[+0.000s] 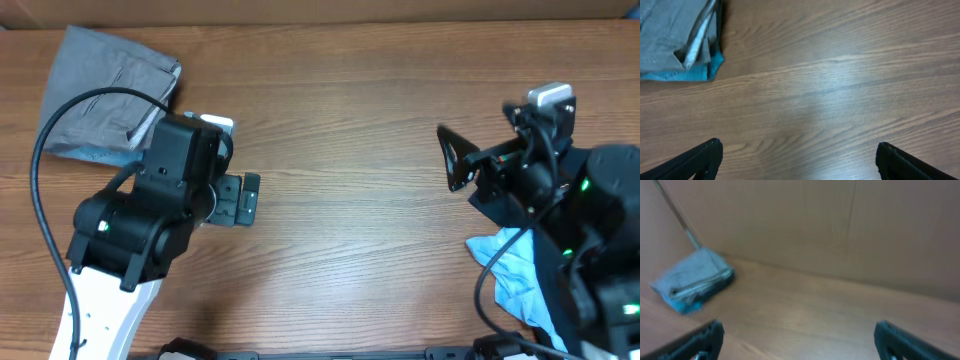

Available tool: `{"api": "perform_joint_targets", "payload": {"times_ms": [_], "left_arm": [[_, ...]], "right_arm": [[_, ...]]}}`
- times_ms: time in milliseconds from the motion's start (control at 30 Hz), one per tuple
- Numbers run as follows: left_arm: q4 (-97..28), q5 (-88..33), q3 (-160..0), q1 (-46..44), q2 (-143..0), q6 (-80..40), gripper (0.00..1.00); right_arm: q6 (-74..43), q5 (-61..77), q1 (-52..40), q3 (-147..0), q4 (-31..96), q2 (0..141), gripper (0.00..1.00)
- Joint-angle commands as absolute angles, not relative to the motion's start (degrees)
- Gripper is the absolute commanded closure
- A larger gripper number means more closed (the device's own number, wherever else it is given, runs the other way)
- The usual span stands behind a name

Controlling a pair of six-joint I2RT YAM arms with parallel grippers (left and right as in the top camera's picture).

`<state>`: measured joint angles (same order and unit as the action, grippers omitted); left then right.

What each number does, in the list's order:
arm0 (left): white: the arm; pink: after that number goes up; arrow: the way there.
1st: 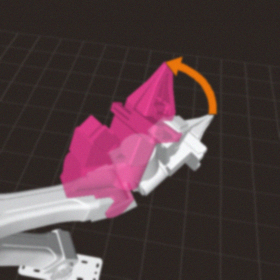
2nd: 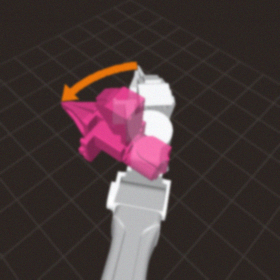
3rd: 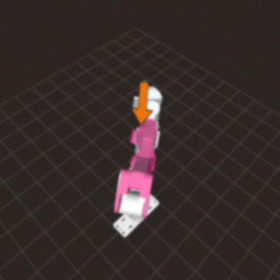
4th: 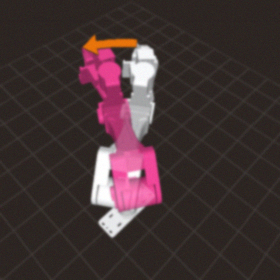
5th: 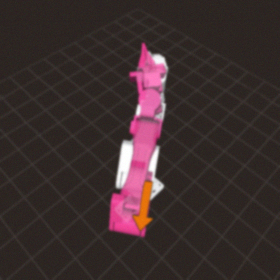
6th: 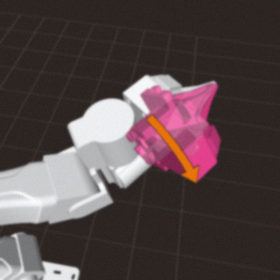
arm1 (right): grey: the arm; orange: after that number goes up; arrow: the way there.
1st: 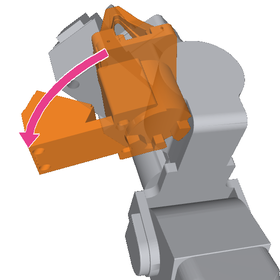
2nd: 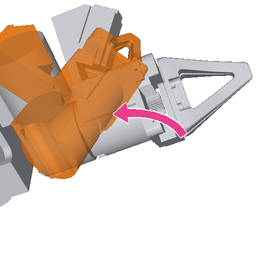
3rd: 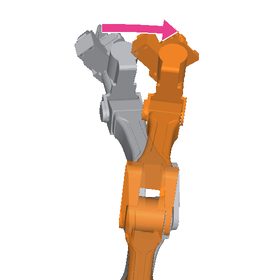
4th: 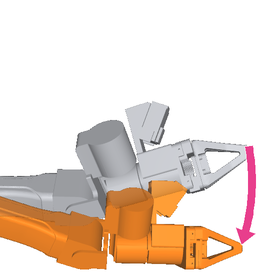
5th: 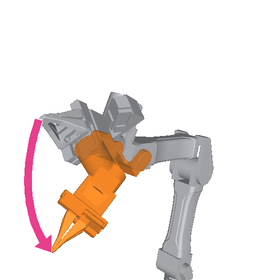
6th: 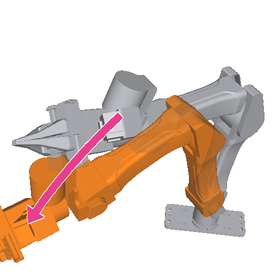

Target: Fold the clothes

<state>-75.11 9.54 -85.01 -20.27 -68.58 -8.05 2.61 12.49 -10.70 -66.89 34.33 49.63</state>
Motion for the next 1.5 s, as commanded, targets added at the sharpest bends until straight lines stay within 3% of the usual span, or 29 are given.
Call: {"api": "perform_joint_targets", "payload": {"times_ms": [0,367,733,967,1167,1467], "left_arm": [[-74.96,10.5,-85.58,-20.64,-70.32,-9.04,0.0],[-74.96,10.5,-85.58,-20.64,-76.34,-9.04,0.0],[-74.91,10.5,-85.58,-20.64,-80.99,-9.04,0.0],[-74.83,10.5,-85.58,-20.64,-82.35,-9.04,0.0],[-74.78,10.5,-85.58,-20.64,-82.39,-9.04,0.0],[-74.78,10.5,-85.58,-20.64,-82.39,-9.04,0.0]], "right_arm": [[6.44,12.97,-10.85,-50.98,24.27,39.48,0.0],[6.22,12.91,-7.25,-17.37,10.74,7.9,0.0],[4.32,16.05,-7.25,-0.6,-7.42,0.12,0.0],[4.32,16.6,-7.27,-0.45,-5.69,0.16,0.0],[4.32,16.58,-7.27,-0.45,3.36,0.21,0.0],[4.32,16.6,-7.27,-0.47,3.31,0.45,0.0]]}}
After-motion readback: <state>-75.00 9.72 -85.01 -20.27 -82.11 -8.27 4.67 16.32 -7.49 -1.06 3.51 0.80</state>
